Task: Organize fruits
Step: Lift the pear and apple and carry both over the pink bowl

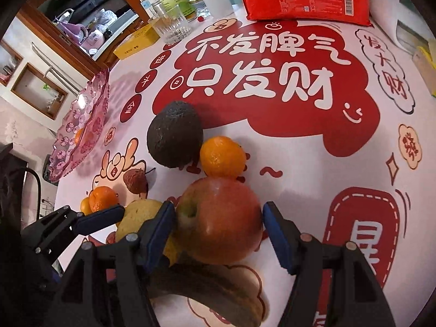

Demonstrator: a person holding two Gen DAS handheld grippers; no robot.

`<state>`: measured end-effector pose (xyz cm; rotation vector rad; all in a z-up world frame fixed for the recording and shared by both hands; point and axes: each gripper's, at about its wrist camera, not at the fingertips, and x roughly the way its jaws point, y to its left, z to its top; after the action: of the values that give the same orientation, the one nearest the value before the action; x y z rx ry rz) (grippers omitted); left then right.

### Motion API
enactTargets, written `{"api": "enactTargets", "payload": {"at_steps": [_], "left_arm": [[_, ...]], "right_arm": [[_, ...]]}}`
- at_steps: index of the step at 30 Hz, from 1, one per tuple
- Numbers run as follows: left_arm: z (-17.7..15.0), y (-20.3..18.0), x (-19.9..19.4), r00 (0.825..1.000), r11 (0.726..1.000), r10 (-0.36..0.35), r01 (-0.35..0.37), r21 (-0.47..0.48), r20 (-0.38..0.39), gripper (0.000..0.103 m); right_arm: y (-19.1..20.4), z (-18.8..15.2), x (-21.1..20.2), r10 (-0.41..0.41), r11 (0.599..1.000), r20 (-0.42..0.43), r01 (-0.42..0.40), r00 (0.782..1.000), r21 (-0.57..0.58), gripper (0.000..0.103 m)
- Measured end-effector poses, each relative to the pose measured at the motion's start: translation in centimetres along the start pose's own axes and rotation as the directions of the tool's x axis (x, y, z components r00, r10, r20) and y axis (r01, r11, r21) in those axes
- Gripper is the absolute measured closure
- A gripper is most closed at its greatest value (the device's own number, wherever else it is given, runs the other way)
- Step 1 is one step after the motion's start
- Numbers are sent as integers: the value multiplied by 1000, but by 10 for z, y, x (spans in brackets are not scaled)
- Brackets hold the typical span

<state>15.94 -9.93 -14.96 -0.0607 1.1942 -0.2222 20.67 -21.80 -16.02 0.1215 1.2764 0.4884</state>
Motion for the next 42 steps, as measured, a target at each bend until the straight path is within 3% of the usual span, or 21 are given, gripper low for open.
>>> {"api": "enactTargets", "payload": {"at_steps": [8, 14, 21, 29, 42], "left_arm": [[1, 0, 1, 1000, 1000, 11, -11, 7, 6, 34], [0, -3, 1, 1000, 999, 22, -23, 25, 7, 34], [1, -2, 2, 1000, 1000, 21, -21, 19, 13, 34], [7, -6, 6, 999, 999, 42, -43, 30, 33, 34], [7, -9, 15, 999, 999, 43, -43, -2, -5, 31]], "right_arm": [[-11, 1, 7, 69, 995, -21, -67, 997, 69, 35], [-2, -6, -1, -46, 999, -21, 46, 999, 15, 36], [-25, -20, -18, -129, 991, -5, 129, 992, 42, 35], [-28, -31, -27, -185, 982, 8, 184, 983, 53, 35], [-34, -44, -39, -247, 966, 12, 246, 969, 83, 35]]}}
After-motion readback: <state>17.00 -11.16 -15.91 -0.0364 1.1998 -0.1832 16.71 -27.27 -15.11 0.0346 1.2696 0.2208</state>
